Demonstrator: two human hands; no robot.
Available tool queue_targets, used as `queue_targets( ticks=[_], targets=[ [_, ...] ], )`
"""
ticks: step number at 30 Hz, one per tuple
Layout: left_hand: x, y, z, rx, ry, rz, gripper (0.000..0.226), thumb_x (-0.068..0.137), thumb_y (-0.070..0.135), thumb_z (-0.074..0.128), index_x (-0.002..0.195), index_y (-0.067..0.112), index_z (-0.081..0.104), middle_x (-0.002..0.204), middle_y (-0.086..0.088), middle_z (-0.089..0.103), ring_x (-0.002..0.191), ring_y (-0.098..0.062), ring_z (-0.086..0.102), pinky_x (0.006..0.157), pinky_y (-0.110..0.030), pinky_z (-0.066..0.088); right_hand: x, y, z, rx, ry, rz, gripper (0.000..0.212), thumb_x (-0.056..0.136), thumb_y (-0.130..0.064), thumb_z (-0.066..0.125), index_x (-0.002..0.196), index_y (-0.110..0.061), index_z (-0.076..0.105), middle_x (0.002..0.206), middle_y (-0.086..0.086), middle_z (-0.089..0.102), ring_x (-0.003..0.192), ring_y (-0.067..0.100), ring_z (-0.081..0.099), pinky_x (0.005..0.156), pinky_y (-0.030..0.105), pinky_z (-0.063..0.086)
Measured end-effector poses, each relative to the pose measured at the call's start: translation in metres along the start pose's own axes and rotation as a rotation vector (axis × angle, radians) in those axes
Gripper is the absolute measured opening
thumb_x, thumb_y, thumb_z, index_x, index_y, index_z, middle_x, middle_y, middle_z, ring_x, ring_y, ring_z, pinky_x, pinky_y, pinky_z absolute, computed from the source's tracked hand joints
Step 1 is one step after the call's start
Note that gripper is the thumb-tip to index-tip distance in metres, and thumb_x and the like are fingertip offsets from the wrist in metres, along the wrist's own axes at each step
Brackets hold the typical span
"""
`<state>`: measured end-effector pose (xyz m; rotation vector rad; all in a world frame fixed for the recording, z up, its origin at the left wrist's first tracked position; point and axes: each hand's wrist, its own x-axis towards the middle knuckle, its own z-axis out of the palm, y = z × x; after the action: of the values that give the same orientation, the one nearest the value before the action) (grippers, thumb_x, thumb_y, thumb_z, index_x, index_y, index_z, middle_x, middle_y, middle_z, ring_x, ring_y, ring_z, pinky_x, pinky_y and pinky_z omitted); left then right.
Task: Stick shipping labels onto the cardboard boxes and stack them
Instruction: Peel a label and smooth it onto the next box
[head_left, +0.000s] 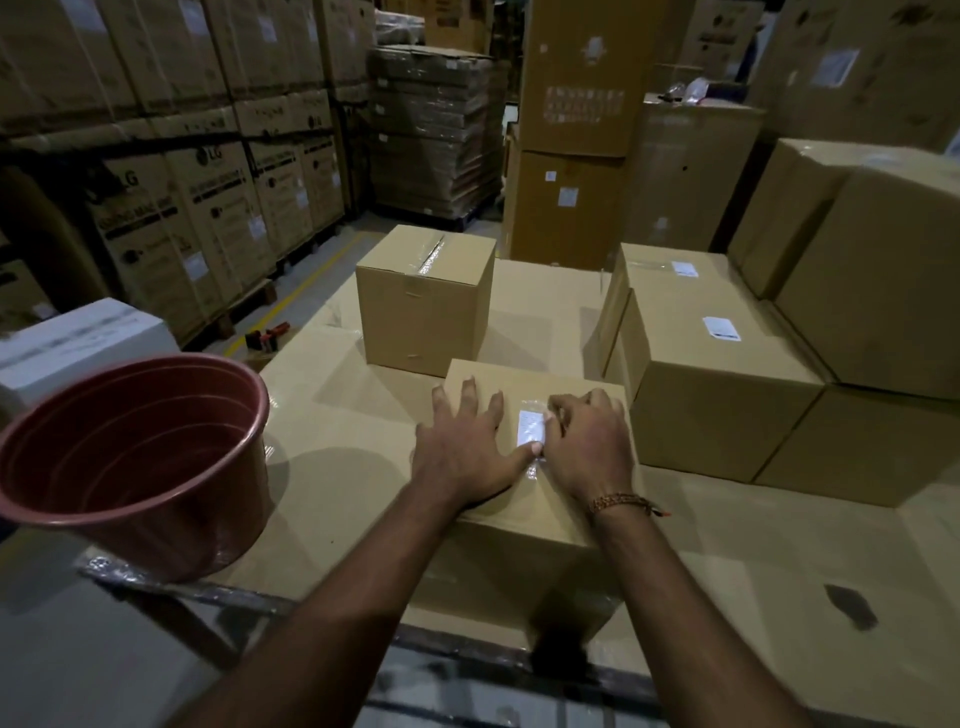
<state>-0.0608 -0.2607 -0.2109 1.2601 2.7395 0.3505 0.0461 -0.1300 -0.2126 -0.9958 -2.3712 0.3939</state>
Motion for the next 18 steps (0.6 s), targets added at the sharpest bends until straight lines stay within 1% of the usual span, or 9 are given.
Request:
queue_targets(
  ticks=[3, 6, 9, 14, 18],
  targets=[
    [0.0, -0.001, -0.002, 0.004, 0.011, 0.011, 0.1, 0.086, 0.093, 0.027, 0.167, 0.036, 0.011, 0.177, -0.003, -0.003, 0.16, -0.043, -0.007, 0.114, -0.068, 0.032, 0.002, -0.002, -0.001, 0.107, 0.019, 0.055, 0.017, 0.096, -0.027, 0.064, 0.103, -0.023, 0.079, 0.102, 0.003, 0.064, 0.109, 0.025, 0.056, 0.091, 0.037, 0.05],
    [0.001, -0.005, -0.001, -0.01, 0.001, 0.015, 0.102, 0.085, 0.094, 0.028, 0.167, 0.037, 0.009, 0.177, -0.001, -0.005, 0.16, -0.042, -0.007, 0.115, -0.068, 0.031, 0.012, -0.001, -0.002, 0.176, -0.007, 0.125, 0.011, 0.087, -0.027, 0.066, 0.089, -0.027, 0.078, 0.09, -0.005, 0.068, 0.094, 0.022, 0.065, 0.079, 0.035, 0.055],
    [0.0, -0.007, -0.003, -0.032, -0.011, 0.012, 0.106, 0.082, 0.096, 0.032, 0.167, 0.038, 0.009, 0.177, 0.0, -0.006, 0.16, -0.04, -0.008, 0.115, -0.067, 0.032, 0.021, -0.001, -0.003, 0.167, -0.031, 0.162, 0.008, 0.084, -0.03, 0.068, 0.084, -0.027, 0.076, 0.081, -0.009, 0.07, 0.081, 0.017, 0.067, 0.07, 0.033, 0.056],
    [-0.003, -0.007, -0.004, -0.054, -0.018, 0.019, 0.117, 0.073, 0.102, 0.035, 0.167, 0.038, 0.01, 0.177, 0.001, -0.007, 0.161, -0.038, -0.009, 0.115, -0.066, 0.033, 0.016, 0.002, 0.002, 0.147, 0.036, 0.13, 0.009, 0.091, -0.029, 0.069, 0.083, -0.027, 0.072, 0.088, -0.009, 0.065, 0.085, 0.017, 0.062, 0.069, 0.032, 0.049],
    [-0.003, -0.006, -0.003, -0.072, -0.006, 0.012, 0.117, 0.072, 0.102, 0.039, 0.167, 0.039, 0.012, 0.177, 0.003, -0.006, 0.161, -0.036, -0.008, 0.114, -0.064, 0.033, 0.015, 0.007, 0.003, 0.222, 0.043, 0.119, 0.009, 0.091, -0.026, 0.07, 0.082, -0.027, 0.071, 0.088, -0.01, 0.063, 0.085, 0.017, 0.062, 0.071, 0.032, 0.049]
  ],
)
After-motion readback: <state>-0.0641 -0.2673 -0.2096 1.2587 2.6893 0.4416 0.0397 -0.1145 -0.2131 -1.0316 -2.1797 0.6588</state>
